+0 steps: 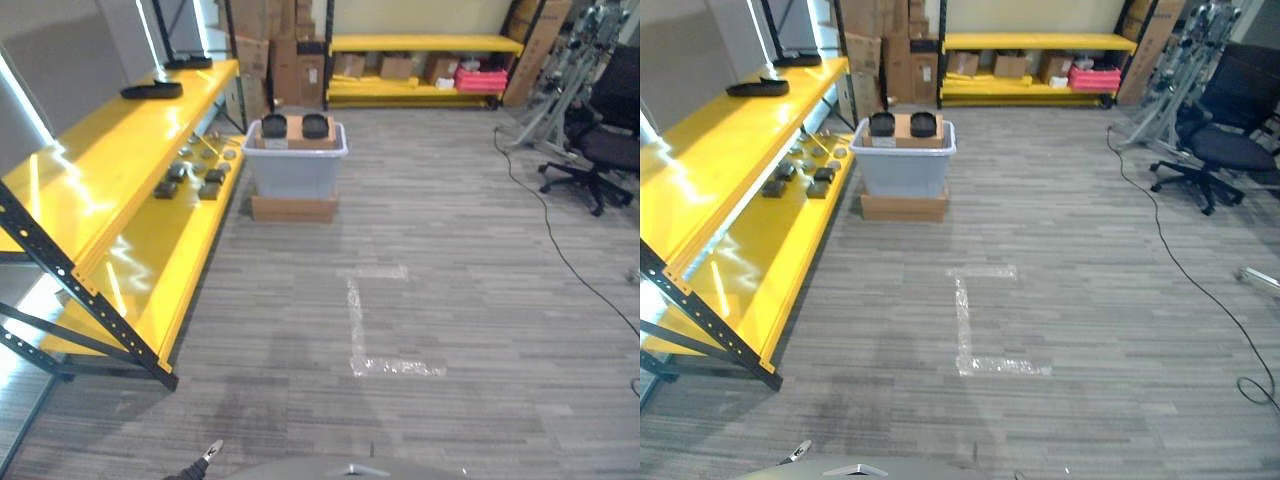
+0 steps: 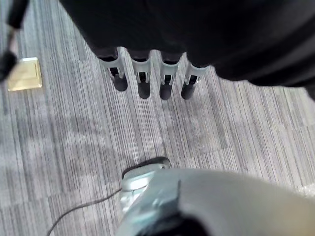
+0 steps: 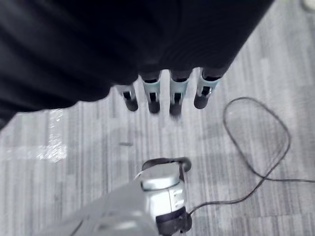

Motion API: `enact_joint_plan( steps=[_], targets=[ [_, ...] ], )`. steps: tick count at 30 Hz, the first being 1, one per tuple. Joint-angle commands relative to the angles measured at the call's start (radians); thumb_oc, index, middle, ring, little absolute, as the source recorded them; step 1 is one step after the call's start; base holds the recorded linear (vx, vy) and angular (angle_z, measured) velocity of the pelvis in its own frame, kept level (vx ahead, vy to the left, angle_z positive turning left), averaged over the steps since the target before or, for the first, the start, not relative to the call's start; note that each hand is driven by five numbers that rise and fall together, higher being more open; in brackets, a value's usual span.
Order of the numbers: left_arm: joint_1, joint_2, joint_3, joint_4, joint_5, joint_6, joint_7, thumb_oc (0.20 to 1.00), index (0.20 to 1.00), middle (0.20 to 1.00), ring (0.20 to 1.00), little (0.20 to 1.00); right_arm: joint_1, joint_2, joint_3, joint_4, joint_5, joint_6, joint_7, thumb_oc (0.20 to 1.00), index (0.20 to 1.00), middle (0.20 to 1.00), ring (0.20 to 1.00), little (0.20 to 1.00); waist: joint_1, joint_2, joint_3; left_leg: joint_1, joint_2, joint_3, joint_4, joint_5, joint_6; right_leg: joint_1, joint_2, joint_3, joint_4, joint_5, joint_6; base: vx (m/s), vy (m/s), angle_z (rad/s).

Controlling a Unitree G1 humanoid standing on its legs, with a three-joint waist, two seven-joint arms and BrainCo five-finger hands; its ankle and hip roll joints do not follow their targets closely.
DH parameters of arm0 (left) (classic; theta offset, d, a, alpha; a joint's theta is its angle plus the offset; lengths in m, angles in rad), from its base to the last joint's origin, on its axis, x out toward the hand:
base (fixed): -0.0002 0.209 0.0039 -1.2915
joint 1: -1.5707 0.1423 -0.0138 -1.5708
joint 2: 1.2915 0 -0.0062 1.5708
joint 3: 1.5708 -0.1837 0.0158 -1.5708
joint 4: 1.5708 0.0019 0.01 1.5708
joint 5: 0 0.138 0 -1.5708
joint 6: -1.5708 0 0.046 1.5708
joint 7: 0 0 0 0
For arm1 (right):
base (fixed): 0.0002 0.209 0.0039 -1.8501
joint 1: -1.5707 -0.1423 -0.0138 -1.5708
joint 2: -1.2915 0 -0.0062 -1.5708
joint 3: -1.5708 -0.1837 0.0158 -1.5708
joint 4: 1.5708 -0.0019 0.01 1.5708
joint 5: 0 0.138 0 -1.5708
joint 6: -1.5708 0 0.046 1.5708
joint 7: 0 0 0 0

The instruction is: Move parts from the plastic box to the shelf.

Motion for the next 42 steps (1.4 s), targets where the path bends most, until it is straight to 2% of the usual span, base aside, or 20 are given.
enact_joint_plan(
  steps=[1, 10, 17, 20, 25, 34, 42],
  targets=[
    [-0.098, -0.003, 0.015, 0.054, -0.028, -0.017, -0.009, 1.0, 1.0, 1.0, 1.0, 1.0, -0.072, -0.044, 0.037, 0.04, 0.034, -0.012, 0.018, 1.0, 1.0, 1.0, 1.0, 1.0, -0.015, 0.009, 0.018, 0.095, 0.04, -0.122, -0.131, -0.004, -0.047, 0.106, -0.036, 0.094, -0.257, 0.146, 0.091, 0.01, 0.004, -0.03],
    [-0.096, -0.033, -0.017, 0.073, 0.009, -0.013, 0.002, 1.0, 1.0, 1.0, 1.0, 1.0, -0.073, -0.012, 0.052, -0.004, 0.069, -0.022, 0.023, 1.0, 1.0, 1.0, 1.0, 1.0, -0.014, 0.013, 0.005, 0.104, 0.038, -0.115, -0.131, -0.008, -0.044, 0.117, -0.04, 0.09, -0.262, 0.146, 0.093, 0.0, 0.007, -0.01],
    [-0.1, -0.032, -0.03, 0.05, 0.044, -0.023, 0.051, 1.0, 1.0, 1.0, 1.0, 1.0, -0.074, -0.012, 0.097, -0.019, -0.018, -0.038, -0.002, 1.0, 1.0, 1.0, 1.0, 1.0, -0.007, 0.011, 0.001, 0.106, 0.033, -0.116, -0.131, -0.014, -0.042, 0.124, -0.047, 0.087, -0.27, 0.147, 0.093, 0.0, 0.011, 0.0],
    [-0.101, -0.028, -0.047, 0.022, 0.064, -0.033, 0.07, 1.0, 1.0, 1.0, 1.0, 1.0, -0.077, -0.014, 0.089, -0.037, -0.003, -0.055, -0.029, 1.0, 1.0, 1.0, 1.0, 1.0, -0.006, 0.009, 0.01, 0.098, 0.03, -0.119, -0.131, -0.011, -0.042, 0.116, -0.048, 0.085, -0.27, 0.152, 0.095, -0.01, 0.007, 0.0],
    [-0.085, -0.023, -0.05, 0.037, 0.073, -0.032, 0.052, 1.0, 1.0, 1.0, 1.0, 1.0, -0.074, -0.019, 0.068, -0.02, 0.032, -0.05, -0.019, 1.0, 1.0, 1.0, 1.0, 1.0, -0.006, 0.007, 0.023, 0.083, 0.028, -0.117, -0.131, -0.007, -0.041, 0.102, -0.05, 0.082, -0.273, 0.157, 0.097, -0.03, 0.028, 0.0],
    [-0.056, -0.01, 0.008, 0.094, 0.016, -0.021, 0.002, 1.0, 1.0, 1.0, 1.0, 1.0, -0.084, -0.021, 0.064, -0.023, 0.029, -0.05, -0.01, 1.0, 1.0, 1.0, 1.0, 1.0, -0.007, 0.002, 0.021, 0.073, 0.027, -0.097, -0.131, -0.014, -0.04, 0.087, -0.055, 0.089, -0.275, 0.165, 0.103, 0.0, 0.026, 0.0],
    [-0.061, -0.041, -0.015, 0.06, 0.005, -0.03, 0.003, 1.0, 1.0, 1.0, 1.0, 1.0, -0.076, 0.012, 0.076, -0.032, 0.05, -0.055, -0.008, 1.0, 1.0, 1.0, 1.0, 1.0, -0.009, 0.005, 0.011, 0.088, 0.025, -0.087, -0.131, -0.025, -0.036, 0.098, -0.054, 0.104, -0.275, 0.159, 0.1, 0.01, -0.002, -0.04]
  ],
)
